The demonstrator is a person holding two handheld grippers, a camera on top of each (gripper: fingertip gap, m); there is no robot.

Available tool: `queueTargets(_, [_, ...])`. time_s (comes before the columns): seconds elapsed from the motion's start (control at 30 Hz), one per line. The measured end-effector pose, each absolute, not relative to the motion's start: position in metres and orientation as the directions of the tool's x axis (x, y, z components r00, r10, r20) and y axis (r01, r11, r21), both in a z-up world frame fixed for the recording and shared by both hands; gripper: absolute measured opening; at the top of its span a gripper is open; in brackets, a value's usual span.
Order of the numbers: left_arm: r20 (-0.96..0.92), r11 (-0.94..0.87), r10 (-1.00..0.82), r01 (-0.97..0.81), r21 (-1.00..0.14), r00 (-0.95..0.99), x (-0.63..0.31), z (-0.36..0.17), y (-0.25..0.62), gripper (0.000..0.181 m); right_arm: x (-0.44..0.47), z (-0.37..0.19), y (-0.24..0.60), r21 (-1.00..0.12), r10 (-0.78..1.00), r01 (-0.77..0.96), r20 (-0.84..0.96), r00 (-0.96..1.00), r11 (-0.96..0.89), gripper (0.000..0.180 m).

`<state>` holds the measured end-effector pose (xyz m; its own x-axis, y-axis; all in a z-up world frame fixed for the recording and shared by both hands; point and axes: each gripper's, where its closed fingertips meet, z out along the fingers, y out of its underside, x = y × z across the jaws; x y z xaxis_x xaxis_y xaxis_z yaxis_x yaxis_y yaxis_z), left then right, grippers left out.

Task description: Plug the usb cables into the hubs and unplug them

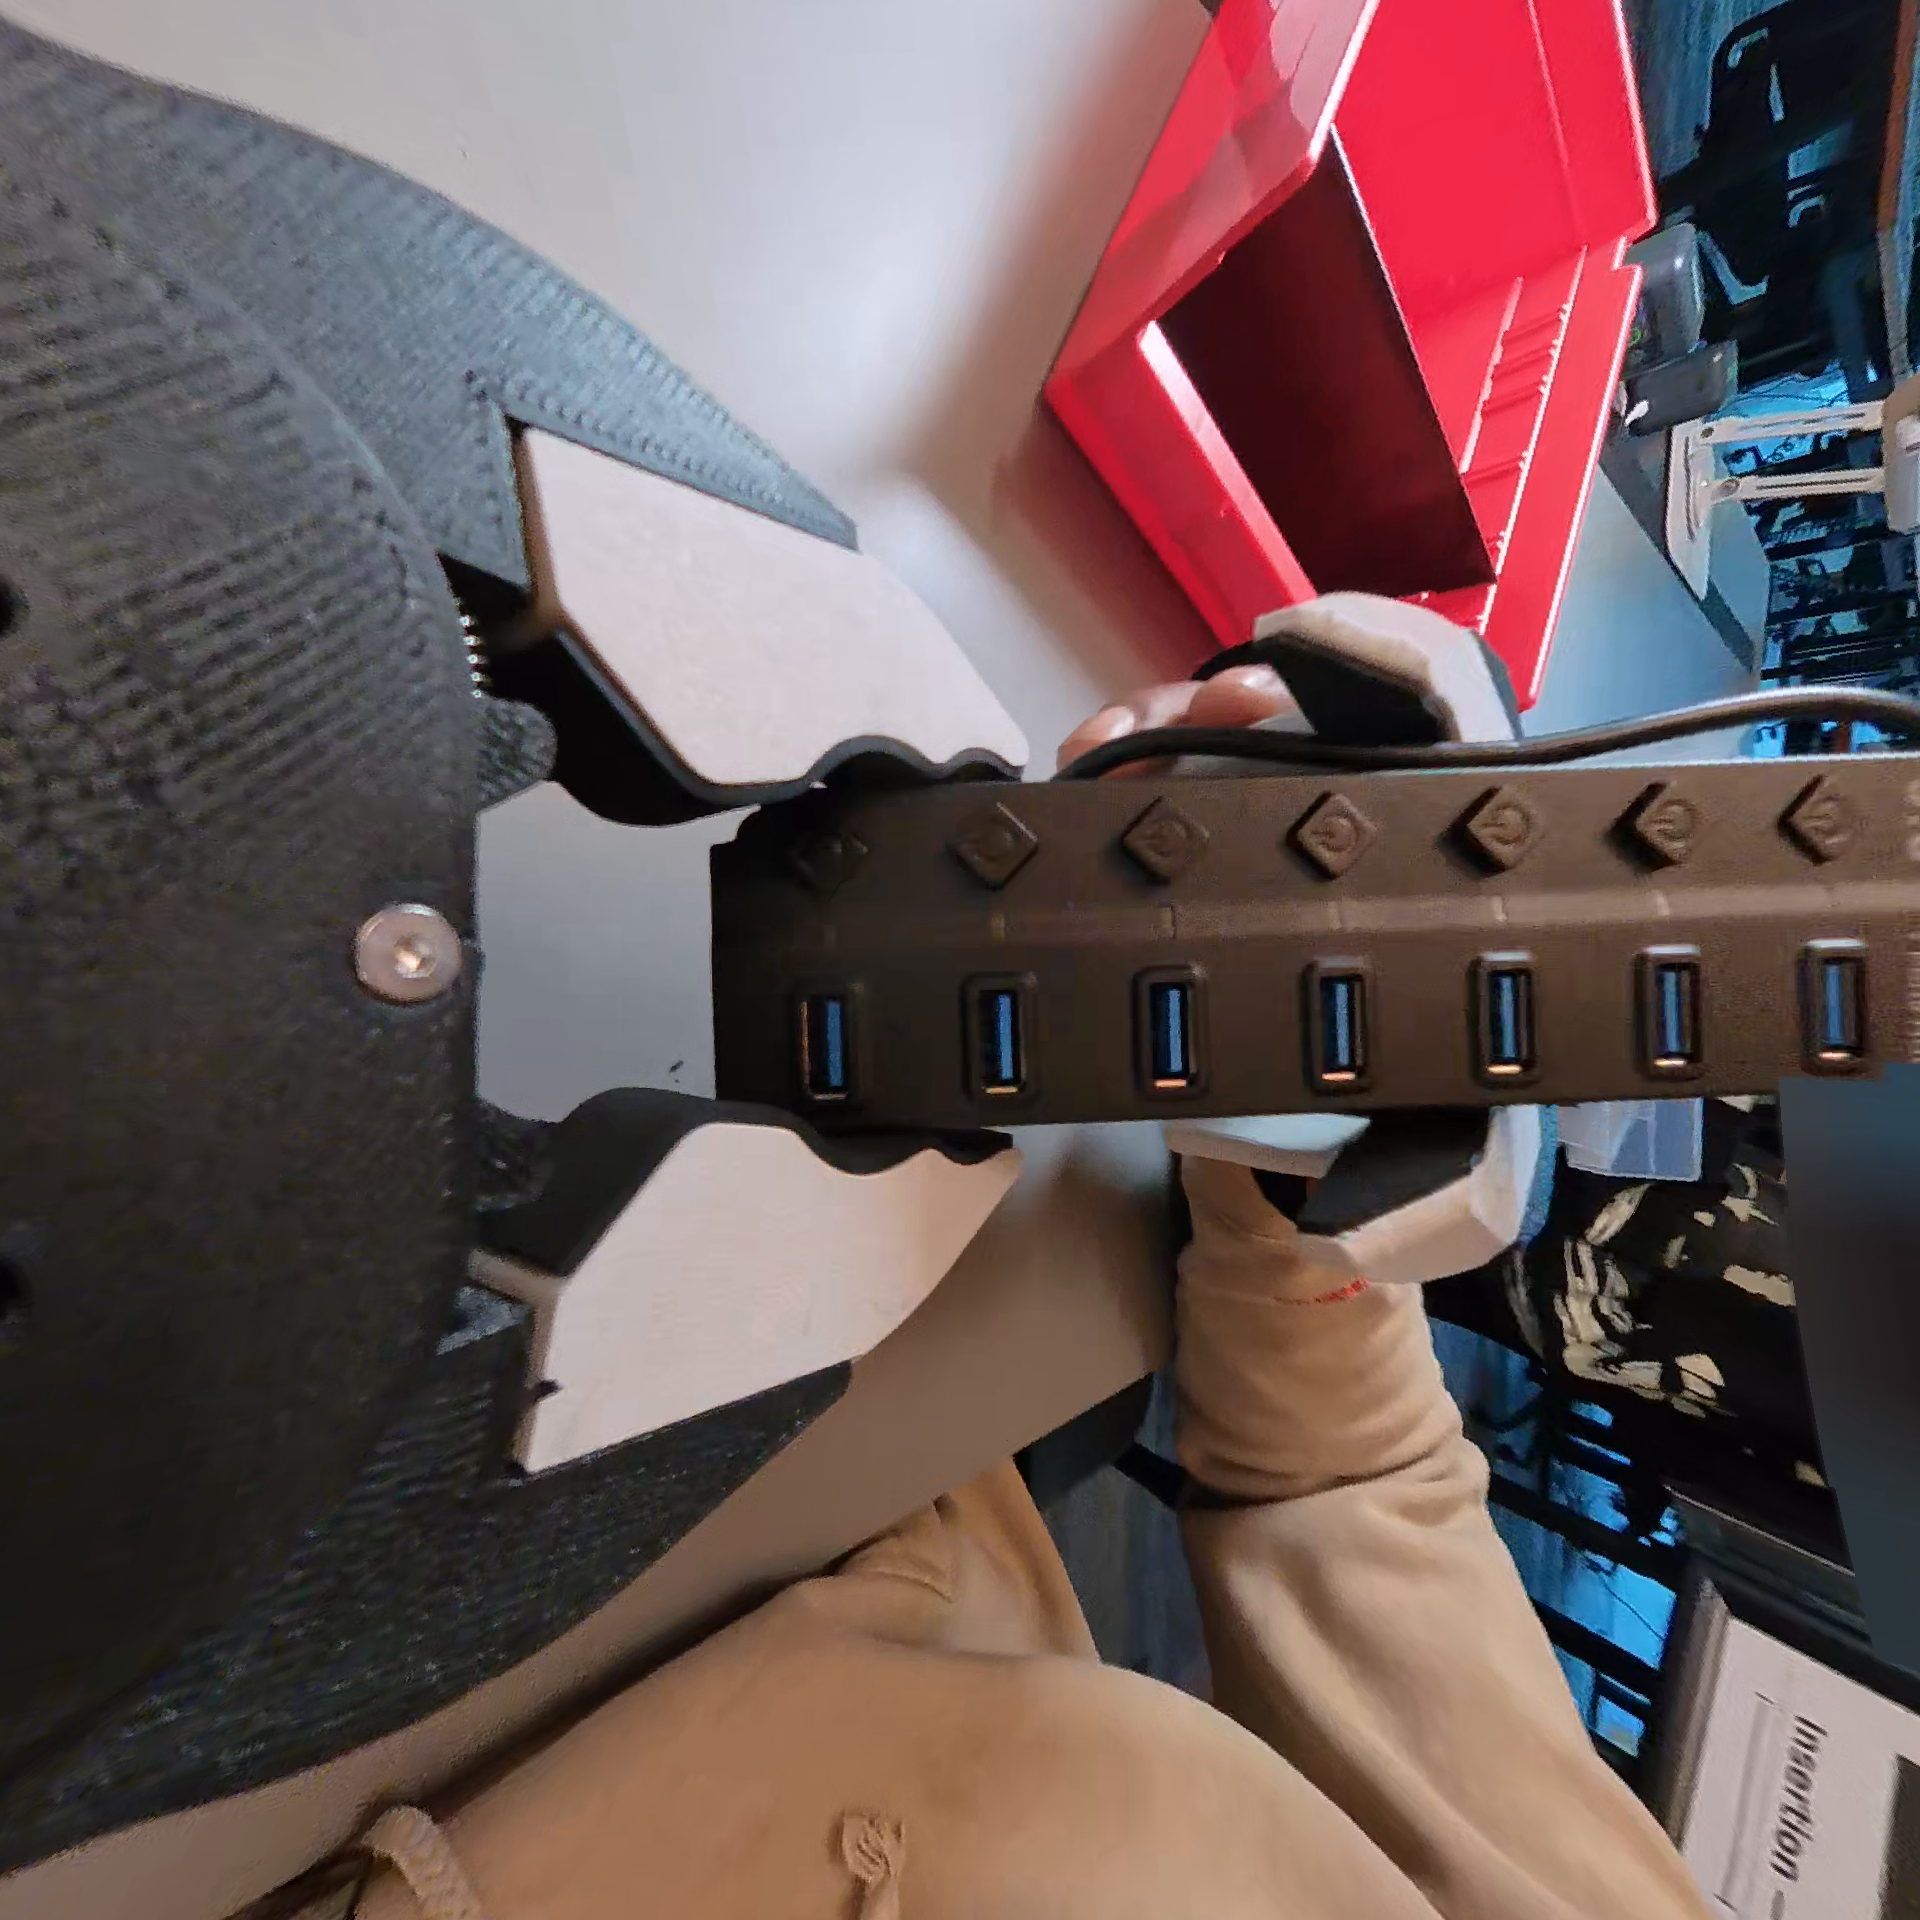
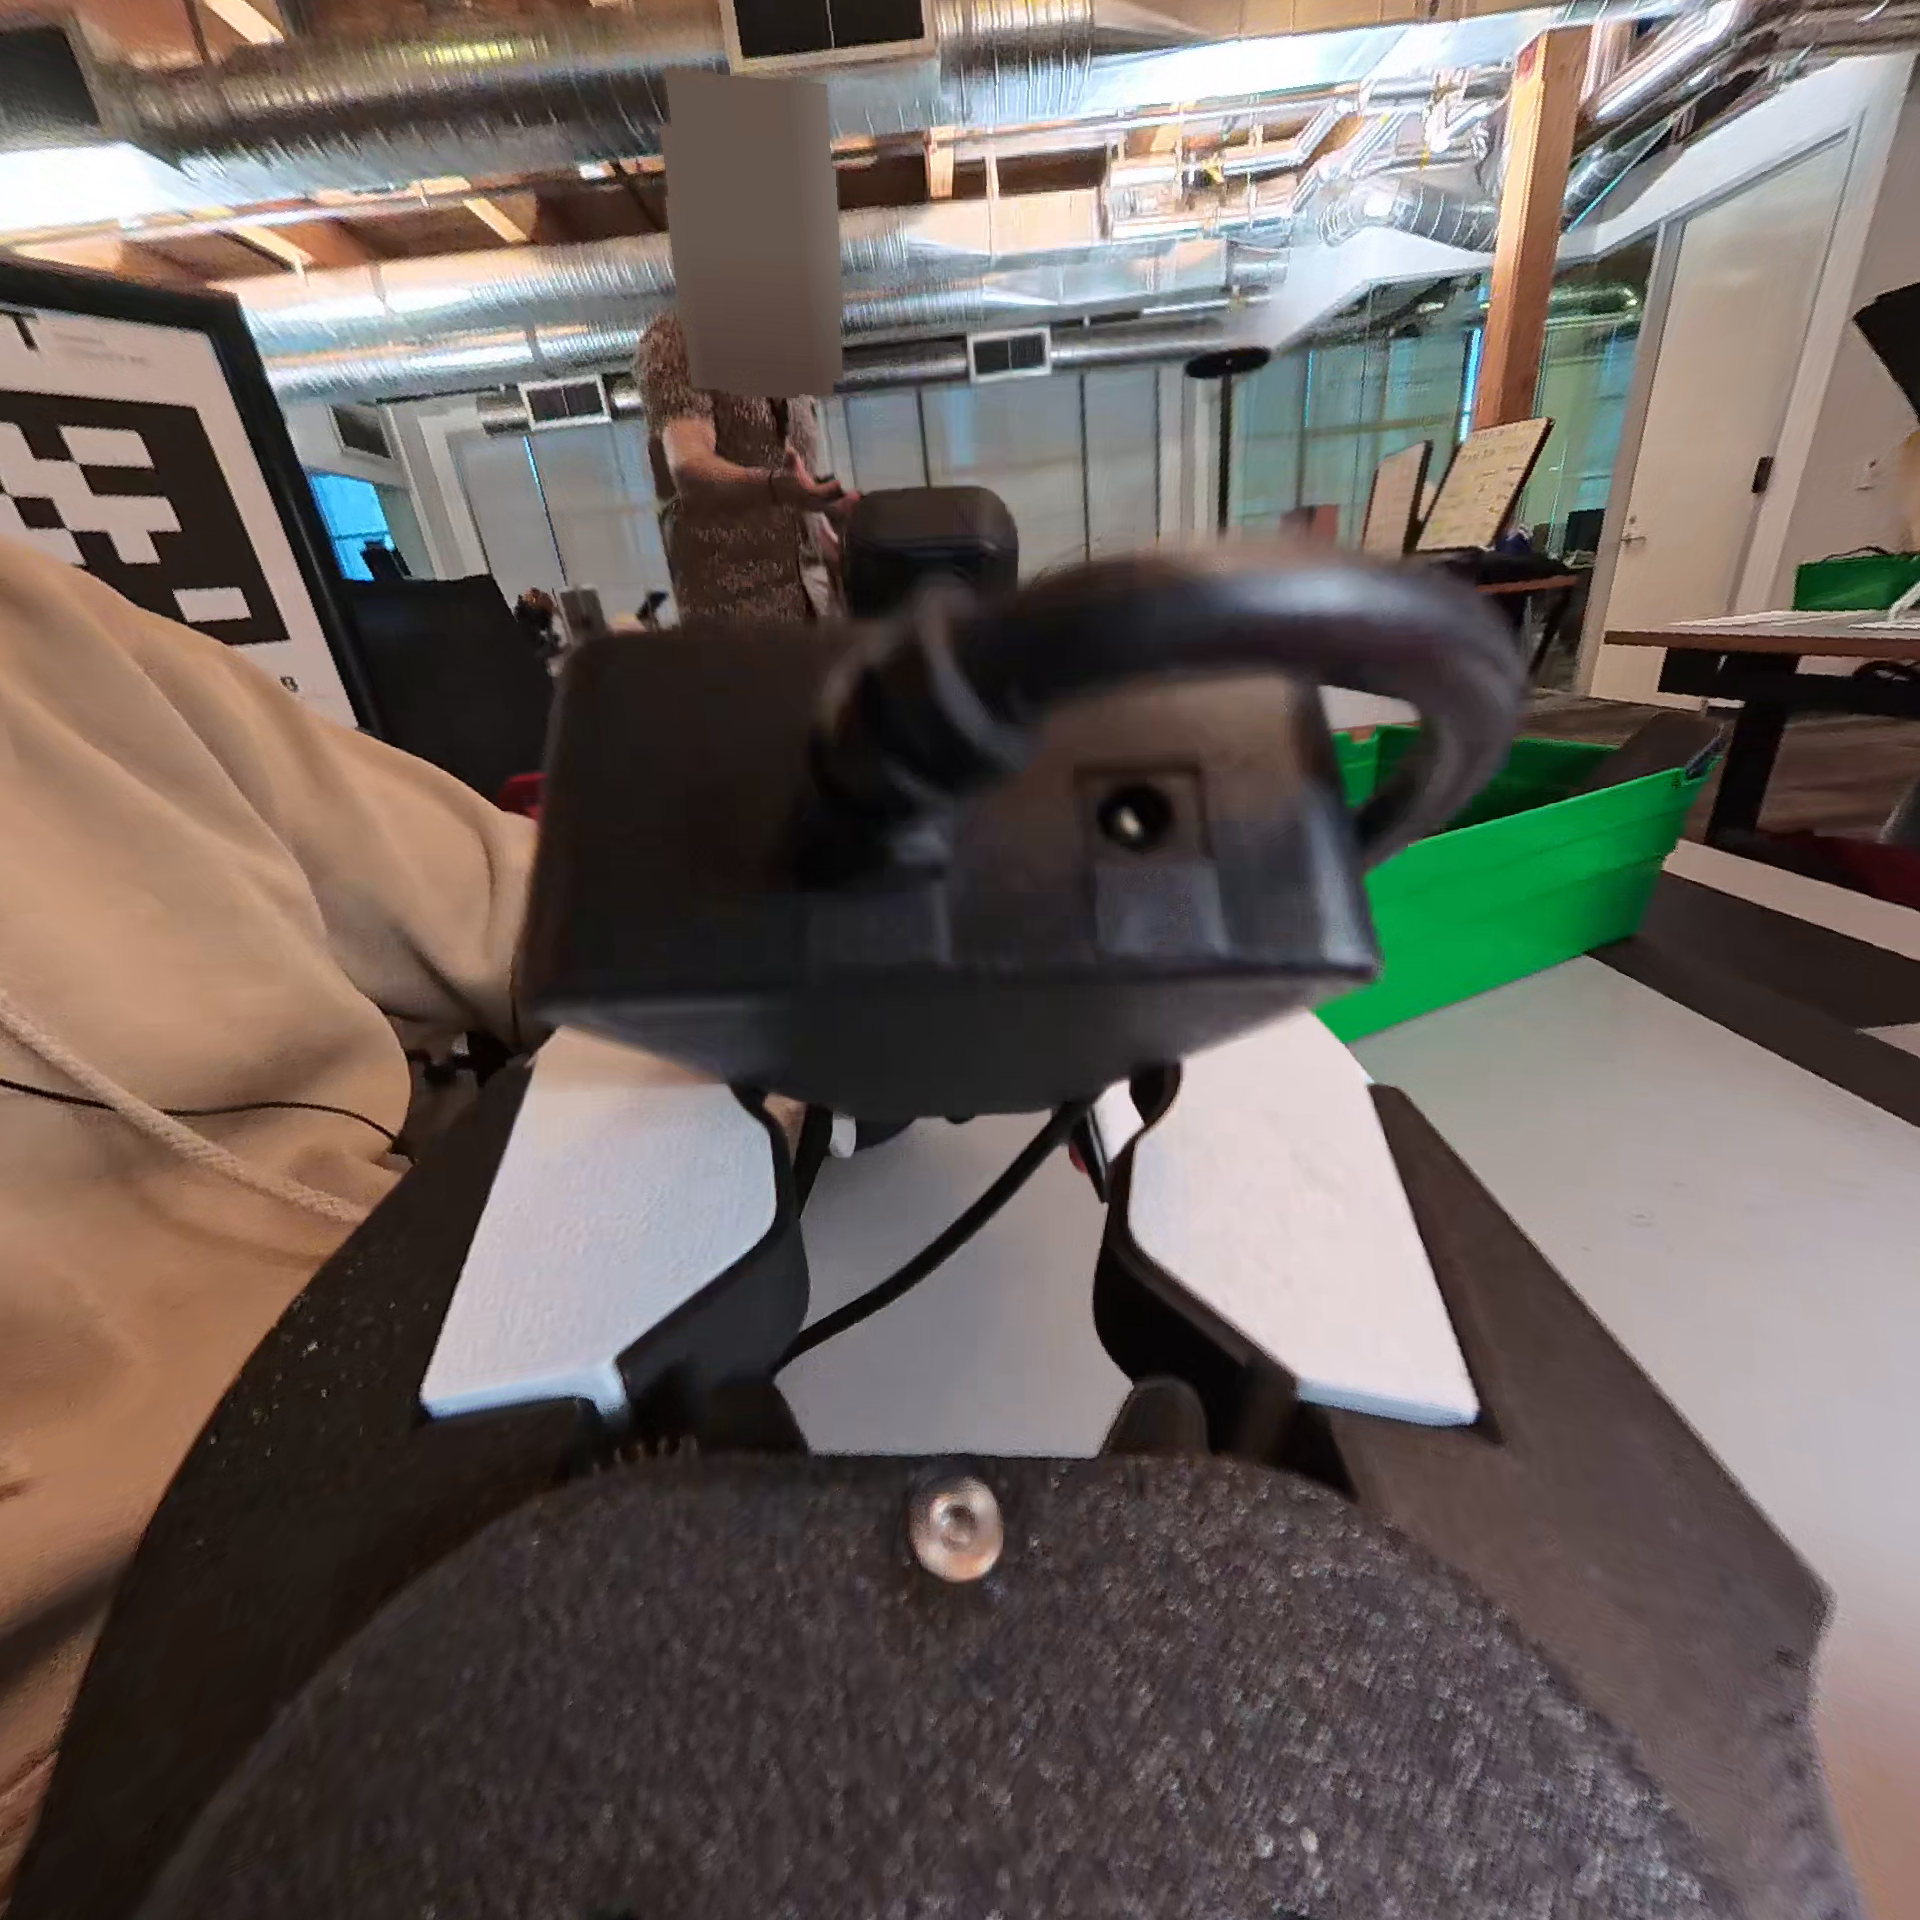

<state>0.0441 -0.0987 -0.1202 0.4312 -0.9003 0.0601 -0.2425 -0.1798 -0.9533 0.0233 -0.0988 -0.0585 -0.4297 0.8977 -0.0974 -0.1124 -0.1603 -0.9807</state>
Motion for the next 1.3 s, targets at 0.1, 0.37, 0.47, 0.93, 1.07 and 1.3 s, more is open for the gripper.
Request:
queueTargets(0.1, [0.071, -0.183, -0.900, -0.226, -0.957, 0.430, 0.043, -0.119, -0.098, 0.063, 0.023, -0.061, -0.096, -0.986, 0.908, -0.101, -0.082, -0.411, -0.135, 0.065])
queueTargets(0.37, [0.072, -0.170, -0.898, -0.192, -0.967, 0.434, 0.038, -0.120, -0.095, 0.062, 0.019, -0.070, -0.094, -0.996, 0.929, -0.054, -0.046, -0.368, -0.071, 0.062])
queueTargets(0.47, [0.100, -0.177, -0.890, -0.135, -0.975, 0.445, 0.032, -0.112, -0.093, 0.062, 0.021, -0.068, -0.090, -0.996, 0.937, -0.067, -0.035, -0.347, -0.062, 0.062])
queueTargets(0.93, [-0.126, -0.284, -0.490, -0.295, -0.912, 0.863, -0.204, -0.060, -0.046, 0.042, 0.055, -0.073, -0.028, -0.997, 0.982, -0.044, -0.049, -0.180, -0.058, 0.060])
queueTargets(1.07, [-0.325, -0.506, -0.339, -0.462, -0.728, 0.883, -0.304, -0.070, -0.043, 0.041, 0.057, -0.076, -0.028, -0.998, 0.983, -0.033, -0.043, -0.177, -0.050, 0.061])
queueTargets(1.3, [-0.423, -0.753, -0.334, -0.508, -0.417, 0.842, -0.384, -0.117, -0.060, 0.039, 0.057, -0.078, -0.027, -0.999, 0.986, -0.018, -0.037, -0.163, -0.041, 0.061])
